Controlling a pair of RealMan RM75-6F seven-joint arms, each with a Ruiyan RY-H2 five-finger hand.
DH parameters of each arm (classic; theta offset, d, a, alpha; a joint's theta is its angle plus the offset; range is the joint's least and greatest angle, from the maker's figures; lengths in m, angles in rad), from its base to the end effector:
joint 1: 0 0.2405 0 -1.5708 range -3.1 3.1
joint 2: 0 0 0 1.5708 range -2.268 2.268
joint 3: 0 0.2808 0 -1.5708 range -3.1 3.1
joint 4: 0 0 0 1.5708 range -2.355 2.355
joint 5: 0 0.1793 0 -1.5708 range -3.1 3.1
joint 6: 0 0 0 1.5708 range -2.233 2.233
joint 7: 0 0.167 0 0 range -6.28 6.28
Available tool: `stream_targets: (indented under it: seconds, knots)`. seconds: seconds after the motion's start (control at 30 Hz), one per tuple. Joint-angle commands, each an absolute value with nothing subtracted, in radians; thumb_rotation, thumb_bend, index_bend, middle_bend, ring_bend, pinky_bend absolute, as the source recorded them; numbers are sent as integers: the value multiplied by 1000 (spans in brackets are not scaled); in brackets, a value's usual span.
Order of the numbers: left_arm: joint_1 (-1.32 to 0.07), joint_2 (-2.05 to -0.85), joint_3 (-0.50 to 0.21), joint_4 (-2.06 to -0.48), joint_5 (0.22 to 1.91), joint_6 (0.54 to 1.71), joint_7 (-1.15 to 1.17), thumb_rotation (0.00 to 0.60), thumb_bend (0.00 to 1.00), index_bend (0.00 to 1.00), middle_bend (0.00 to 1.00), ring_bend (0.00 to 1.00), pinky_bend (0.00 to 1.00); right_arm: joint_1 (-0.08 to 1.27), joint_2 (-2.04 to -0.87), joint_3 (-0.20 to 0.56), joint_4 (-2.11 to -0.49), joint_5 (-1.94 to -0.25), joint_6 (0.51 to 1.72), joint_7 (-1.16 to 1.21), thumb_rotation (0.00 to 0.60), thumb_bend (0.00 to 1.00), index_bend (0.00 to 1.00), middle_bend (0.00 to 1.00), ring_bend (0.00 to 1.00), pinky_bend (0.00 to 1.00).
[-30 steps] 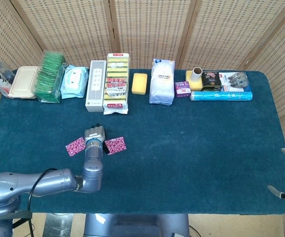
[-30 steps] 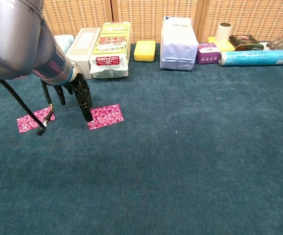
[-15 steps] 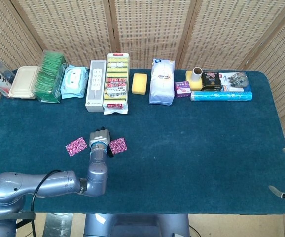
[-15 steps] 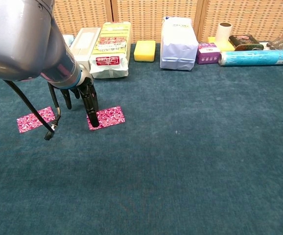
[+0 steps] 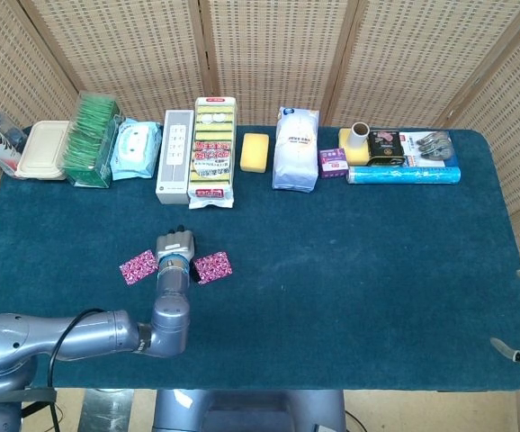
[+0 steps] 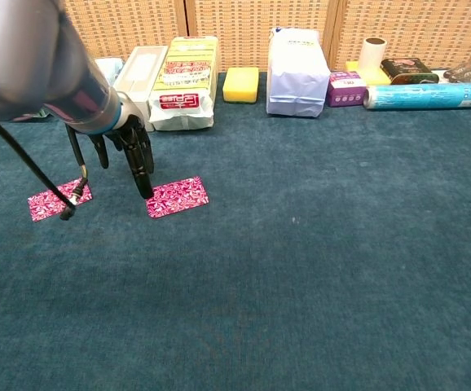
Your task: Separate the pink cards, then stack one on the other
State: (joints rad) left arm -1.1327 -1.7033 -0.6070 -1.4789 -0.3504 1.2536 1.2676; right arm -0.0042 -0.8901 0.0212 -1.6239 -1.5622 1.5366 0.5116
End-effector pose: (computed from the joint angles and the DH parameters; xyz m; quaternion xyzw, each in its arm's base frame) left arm -0.1063 0.4128 -0.0263 -0.6237 -0.5974 -0.0839 0.4971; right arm -0.3265 -0.1694 0.2711 0.5255 -0.4764 0.4640 0.5306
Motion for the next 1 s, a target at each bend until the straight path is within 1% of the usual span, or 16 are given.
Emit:
stream_targets:
  seconds: [0.03,0.3,0.47,0.67,0.83,1.0]
  knots:
    - [-1064,-1623,-581,-1581,-273,1220,1212,600,126,320,0,0,180,-2,-890,20,-1625,-1564,1533,511,600,0,102,0,0,0]
    - [-951,-1469,-526,-1722,-236,1196,1138,600,144,320,0,0,180,-3,-891,15,-1632,-1578,1538,500,600,0,102,0,0,0]
    - [-904,-1413,-477,-1739,-206,1165,1090,600,145,320,0,0,183,-2,-891,12,-1636,-1585,1538,495,600,0,103,0,0,0]
    - [-853,-1384,-397,-1741,-66,1133,1000,600,146,320,0,0,183,-1,-892,9,-1640,-1590,1537,487,600,0,103,0,0,0]
    - [-820,-1373,-361,-1743,40,1083,928,600,149,320,0,0,183,-1,-890,7,-1641,-1594,1538,489,600,0,102,0,0,0]
    - [-747,-1351,-287,-1764,279,1006,804,600,150,320,0,0,183,1,-889,7,-1643,-1591,1535,489,600,0,102,0,0,0]
